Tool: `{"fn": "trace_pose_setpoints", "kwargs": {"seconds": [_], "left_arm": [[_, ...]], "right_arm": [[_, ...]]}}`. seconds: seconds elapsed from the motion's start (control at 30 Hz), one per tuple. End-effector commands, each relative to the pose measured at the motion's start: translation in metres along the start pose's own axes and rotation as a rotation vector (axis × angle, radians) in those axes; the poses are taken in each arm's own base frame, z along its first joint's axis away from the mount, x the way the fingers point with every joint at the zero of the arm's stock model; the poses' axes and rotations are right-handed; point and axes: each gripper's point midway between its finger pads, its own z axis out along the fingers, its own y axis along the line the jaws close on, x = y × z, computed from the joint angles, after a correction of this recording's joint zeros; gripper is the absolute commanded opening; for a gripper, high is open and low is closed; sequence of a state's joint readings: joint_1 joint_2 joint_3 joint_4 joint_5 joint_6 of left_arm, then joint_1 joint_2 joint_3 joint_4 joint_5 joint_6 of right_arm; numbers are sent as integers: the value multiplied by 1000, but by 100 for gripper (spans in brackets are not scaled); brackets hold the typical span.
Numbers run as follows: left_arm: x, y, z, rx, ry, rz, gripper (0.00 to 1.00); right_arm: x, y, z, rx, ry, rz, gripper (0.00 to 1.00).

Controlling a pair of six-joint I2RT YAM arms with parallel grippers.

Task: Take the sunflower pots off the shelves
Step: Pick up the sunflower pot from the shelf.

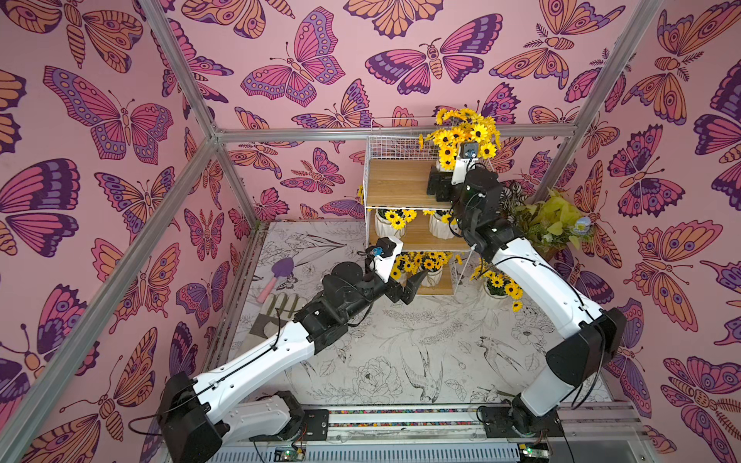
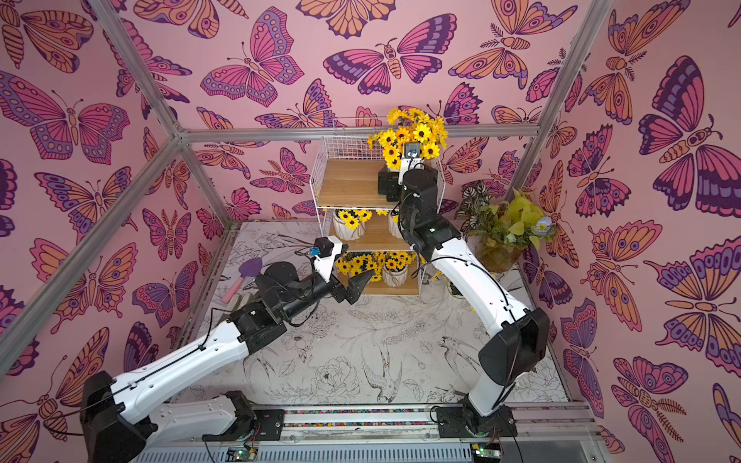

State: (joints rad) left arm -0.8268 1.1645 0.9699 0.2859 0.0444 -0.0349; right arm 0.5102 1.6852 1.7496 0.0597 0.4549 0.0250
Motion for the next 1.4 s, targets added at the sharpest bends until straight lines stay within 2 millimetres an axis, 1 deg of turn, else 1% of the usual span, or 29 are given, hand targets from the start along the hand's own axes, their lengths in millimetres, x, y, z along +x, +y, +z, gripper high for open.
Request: {"fn": "trace_pose_setpoints", "kwargs": {"seconds": [0.0, 0.07, 0.17, 0.2, 0.27, 0.4, 0.57, 0.7, 0.9, 0.93, 1.0, 1.2, 1.37], "left_arm": [[-26, 10, -4, -52, -97, -5, 100], [-31, 20, -4, -111, -105, -5, 100], [-34, 34, -6, -190, -113, -1, 100], [-36, 38, -7, -213, -119, -4, 100], [-37, 42, -9, -243, -124, 2, 100], [-39, 55, -11, -319, -127, 16, 100], [-38, 68, -11, -403, -106, 49, 100], [-40, 71, -14, -425, -107, 56, 100], [-47, 73, -26, -442, -122, 47, 100], [-47, 74, -28, -448, -117, 49, 100], [-47, 74, -32, -455, -109, 52, 100], [-44, 76, -49, -475, -89, 45, 100], [-30, 70, -68, -484, -37, 56, 100]], "right_arm": [[17, 3, 11, -10, 34, -12, 95], [18, 5, 11, -18, 33, -11, 83], [19, 8, 10, -41, 34, -10, 67], [19, 9, 10, -44, 36, -10, 65], [21, 10, 10, -54, 37, -13, 64], [22, 16, 8, -94, 33, -13, 57], [9, 26, -2, -167, 7, -17, 52], [-5, 33, -13, -231, 1, -23, 51], [-30, 48, -48, -350, -28, -30, 51], [-40, 48, -58, -366, -43, -28, 50], [-45, 50, -69, -387, -46, -36, 50], [-45, 51, -103, -456, -44, -33, 50], [-38, 57, -133, -550, -23, -23, 50]]}}
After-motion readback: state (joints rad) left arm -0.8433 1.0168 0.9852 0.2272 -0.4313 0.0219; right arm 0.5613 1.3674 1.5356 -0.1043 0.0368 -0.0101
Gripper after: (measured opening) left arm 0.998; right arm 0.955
